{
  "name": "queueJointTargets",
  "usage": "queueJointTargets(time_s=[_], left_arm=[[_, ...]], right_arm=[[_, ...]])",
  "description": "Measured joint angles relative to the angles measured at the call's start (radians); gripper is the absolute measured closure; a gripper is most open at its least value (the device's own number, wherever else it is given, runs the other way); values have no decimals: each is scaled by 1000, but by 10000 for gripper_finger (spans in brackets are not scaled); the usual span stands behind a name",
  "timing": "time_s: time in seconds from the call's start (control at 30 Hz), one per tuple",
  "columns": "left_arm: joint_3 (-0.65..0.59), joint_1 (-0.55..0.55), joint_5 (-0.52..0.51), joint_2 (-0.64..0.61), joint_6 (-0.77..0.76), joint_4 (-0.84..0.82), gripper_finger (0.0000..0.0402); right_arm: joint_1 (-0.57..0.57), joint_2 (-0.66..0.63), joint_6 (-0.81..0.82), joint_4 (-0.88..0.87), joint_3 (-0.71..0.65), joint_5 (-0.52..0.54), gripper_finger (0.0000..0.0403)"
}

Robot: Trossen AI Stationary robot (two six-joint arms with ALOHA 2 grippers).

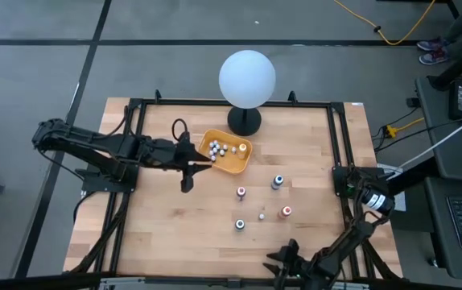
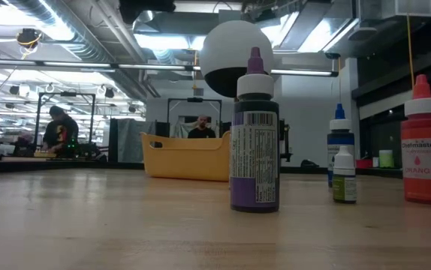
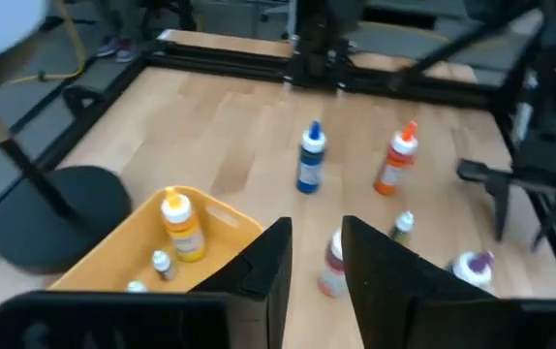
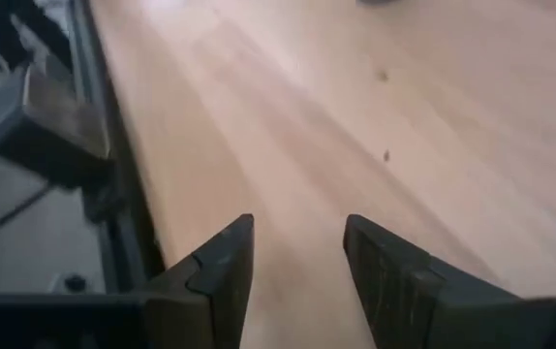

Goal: Pick & Place food coloring
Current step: Put the small green food coloring bottle into the yellow bin

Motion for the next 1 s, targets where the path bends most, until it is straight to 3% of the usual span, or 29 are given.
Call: queueJointTargets(time_s=[0.13,0.33,0.7,0.8,0.9,1.0], left_arm=[[0,-32,2,0,68,-40,313],[0,-69,105,0,120,-137,313],[0,-97,131,0,175,-213,313],[0,-97,131,0,199,-214,313],[0,-94,124,0,208,-214,313],[0,-80,113,0,209,-213,313]], right_arm=[[-49,22,53,2,1,27,218],[-137,39,57,1,3,14,195],[-174,34,50,-59,12,-30,198],[-167,30,3,-173,74,-99,204],[-157,33,-59,-422,180,-208,209],[-131,36,-64,-603,231,-233,212]])
